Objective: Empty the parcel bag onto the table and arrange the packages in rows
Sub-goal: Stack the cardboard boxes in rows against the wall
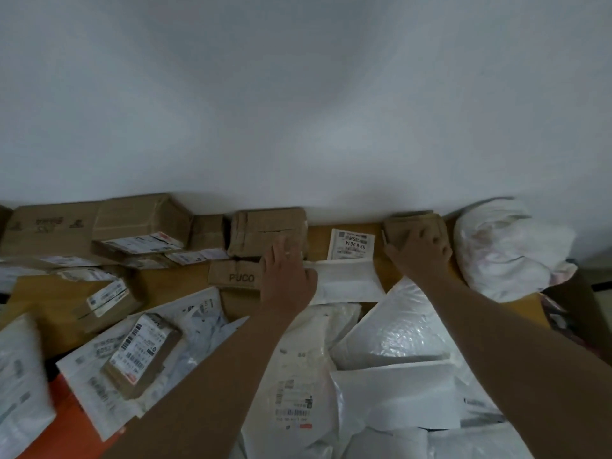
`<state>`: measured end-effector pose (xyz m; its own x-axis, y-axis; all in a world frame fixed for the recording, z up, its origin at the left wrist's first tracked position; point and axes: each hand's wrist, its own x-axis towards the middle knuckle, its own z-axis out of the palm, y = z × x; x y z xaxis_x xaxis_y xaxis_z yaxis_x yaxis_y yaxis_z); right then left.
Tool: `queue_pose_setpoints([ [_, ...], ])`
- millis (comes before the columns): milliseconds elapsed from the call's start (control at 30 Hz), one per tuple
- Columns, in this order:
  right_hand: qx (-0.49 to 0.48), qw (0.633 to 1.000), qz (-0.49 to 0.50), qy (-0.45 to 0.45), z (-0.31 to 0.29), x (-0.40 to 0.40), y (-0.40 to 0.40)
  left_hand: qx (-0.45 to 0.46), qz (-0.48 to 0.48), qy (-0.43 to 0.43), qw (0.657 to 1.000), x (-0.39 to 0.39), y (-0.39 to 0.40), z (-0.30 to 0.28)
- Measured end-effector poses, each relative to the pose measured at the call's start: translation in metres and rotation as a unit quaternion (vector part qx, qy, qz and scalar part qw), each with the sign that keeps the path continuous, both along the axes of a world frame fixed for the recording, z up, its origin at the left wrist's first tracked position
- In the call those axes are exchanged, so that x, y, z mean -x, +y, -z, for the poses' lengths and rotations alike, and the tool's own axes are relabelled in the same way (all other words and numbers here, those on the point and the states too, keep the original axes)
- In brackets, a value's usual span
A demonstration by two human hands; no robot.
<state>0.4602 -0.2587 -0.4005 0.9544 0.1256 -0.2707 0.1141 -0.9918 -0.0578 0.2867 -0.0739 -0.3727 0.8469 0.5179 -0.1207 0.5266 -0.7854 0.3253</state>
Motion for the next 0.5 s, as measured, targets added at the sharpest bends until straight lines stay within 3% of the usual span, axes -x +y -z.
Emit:
queue_pose_setpoints([
  [67, -0.010, 1.000, -0.017, -0.012, -0.003, -0.001, -0.004, 0.005, 0.000, 0.017, 1.000, -0.004, -0.006, 0.002],
  [200, -0.038, 0.992, 0.028, 0.115, -0.008, -0.013, -0.007, 0.024, 0.002, 0.034, 0.999, -0.005, -0.016, 0.000],
  [267, -0.067, 0.988, 0.034, 0.133, -0.008, -0.017, -0.004, 0.050, 0.002, 0.027, 0.998, -0.004, -0.021, -0.002],
  [400, -0.182, 0.972, 0.100, 0.109, -0.023, -0.022, -0.004, 0.107, -0.012, -0.019, 0.994, -0.006, -0.022, -0.004],
  [500, -0.254, 0.953, 0.082, 0.142, -0.050, -0.016, 0.006, 0.208, -0.012, -0.068, 0.976, -0.014, -0.020, -0.010],
])
